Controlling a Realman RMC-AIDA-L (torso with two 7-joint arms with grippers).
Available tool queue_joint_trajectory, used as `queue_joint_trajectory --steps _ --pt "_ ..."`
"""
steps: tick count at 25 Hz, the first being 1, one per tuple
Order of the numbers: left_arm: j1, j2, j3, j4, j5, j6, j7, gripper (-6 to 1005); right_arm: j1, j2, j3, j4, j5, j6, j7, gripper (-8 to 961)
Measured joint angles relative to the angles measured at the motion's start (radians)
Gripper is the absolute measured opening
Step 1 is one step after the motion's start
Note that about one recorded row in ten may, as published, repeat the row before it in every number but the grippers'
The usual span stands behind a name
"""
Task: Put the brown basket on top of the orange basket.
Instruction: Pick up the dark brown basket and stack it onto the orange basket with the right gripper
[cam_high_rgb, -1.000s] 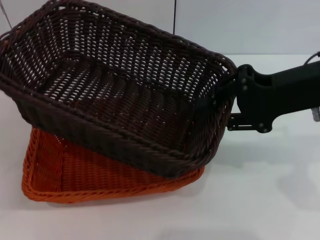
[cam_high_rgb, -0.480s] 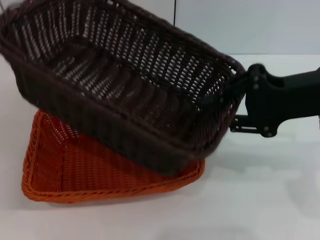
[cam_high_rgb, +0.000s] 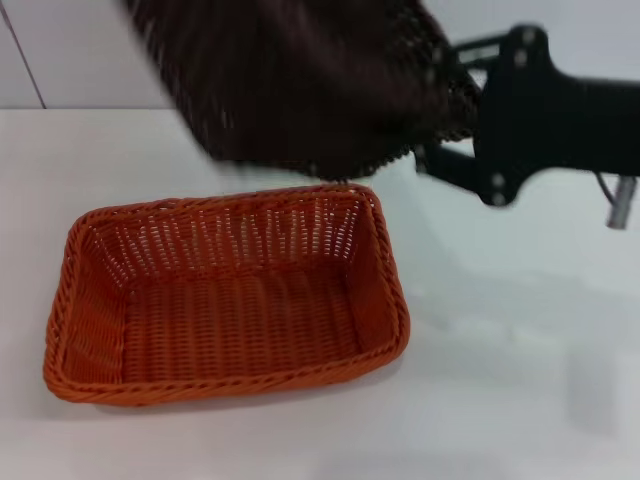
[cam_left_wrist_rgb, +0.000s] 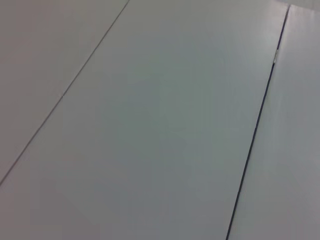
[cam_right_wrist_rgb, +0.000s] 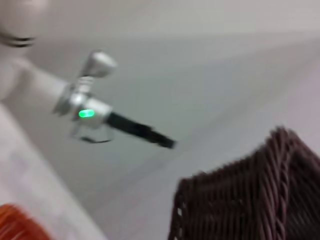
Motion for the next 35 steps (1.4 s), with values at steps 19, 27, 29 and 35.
queue_joint_trajectory --steps 19,27,29,35 --pt "0.046 0.008 0.073 -0.141 0.004 0.048 -0.116 512 -0.076 0.001 -0.268 -0.025 0.136 -0.379 0.167 298" --pt "0.061 0.011 0.094 -0.181 0.014 0.041 -0.148 512 -0.128 0.001 -0.437 -0.034 0.256 -0.602 0.088 297" --pt "0.061 0.014 0.100 -0.195 0.028 0.048 -0.160 512 -0.124 0.000 -0.442 -0.029 0.281 -0.604 0.088 296" --pt "0.058 0.011 0.101 -0.202 0.029 0.078 -0.168 513 -0.113 -0.001 -0.465 -0.018 0.328 -0.639 0.105 295"
